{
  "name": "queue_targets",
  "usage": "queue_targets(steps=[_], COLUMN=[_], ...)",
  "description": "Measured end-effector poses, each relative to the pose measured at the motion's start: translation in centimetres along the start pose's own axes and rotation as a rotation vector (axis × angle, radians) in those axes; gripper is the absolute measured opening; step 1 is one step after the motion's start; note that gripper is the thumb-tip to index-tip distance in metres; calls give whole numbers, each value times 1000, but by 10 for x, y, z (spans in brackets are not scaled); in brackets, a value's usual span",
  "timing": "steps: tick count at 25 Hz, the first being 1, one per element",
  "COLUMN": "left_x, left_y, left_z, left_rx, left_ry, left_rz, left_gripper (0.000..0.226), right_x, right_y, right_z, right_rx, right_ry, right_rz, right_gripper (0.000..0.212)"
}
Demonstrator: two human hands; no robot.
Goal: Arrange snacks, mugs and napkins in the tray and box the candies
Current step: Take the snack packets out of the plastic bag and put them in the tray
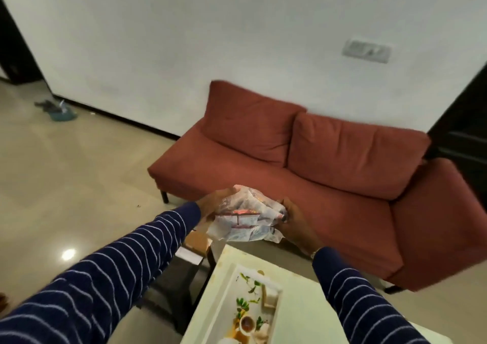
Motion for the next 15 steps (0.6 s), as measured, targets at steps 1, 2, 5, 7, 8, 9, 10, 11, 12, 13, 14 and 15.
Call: queue_targets(steps=[1,2,5,7,8,9,10,11,12,13,14,15], left_x=[5,9,19,28,32,36,41,45,48,51,53,54], left_y=[23,44,93,124,137,147,157,165,171,176,180,182], left_z=[22,42,94,127,143,158,174,188,200,211,221,229], left_rx=[8,-13,-89,-100,-107,-113,-124,-137,-141,-147,-149,-153], left_ry=[49,104,287,412,473,531,591,647,697,740,777,801], left_rz=[-9,-7,10,3,9,17,27,34,38,38,38,35], left_gripper=[61,55,43,40,41,40,39,36,37,38,42,46], right_x=[16,32,72,99,111,120,129,136,141,146,150,153], right_y=[-24,-48,-104,-137,-151,-163,-174,-184,-192,-200,-209,-217], right_z=[-9,-17,-42,-62,-72,-81,-90,-97,-104,-108,-111,-114], right_rx=[-3,-1,-7,-41,-53,-52,-39,-18,4,-5,-76,-226], right_ry=[-32,-62,-110,-132,-157,-179,-193,-197,-191,-178,-158,-131], right_rz=[48,90,149,176,187,195,195,174,135,98,79,79], right_gripper=[27,27,32,35,36,38,42,48,56,65,73,76])
Point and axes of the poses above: each hand's wrist, its own x-axis away from the middle knuckle, its own y-axis out of the palm, z = x × y, the point moved 5 cm from there along -x, towards the middle knuckle, and after that the axes turned 14 degrees about y, right-handed, at the moved point
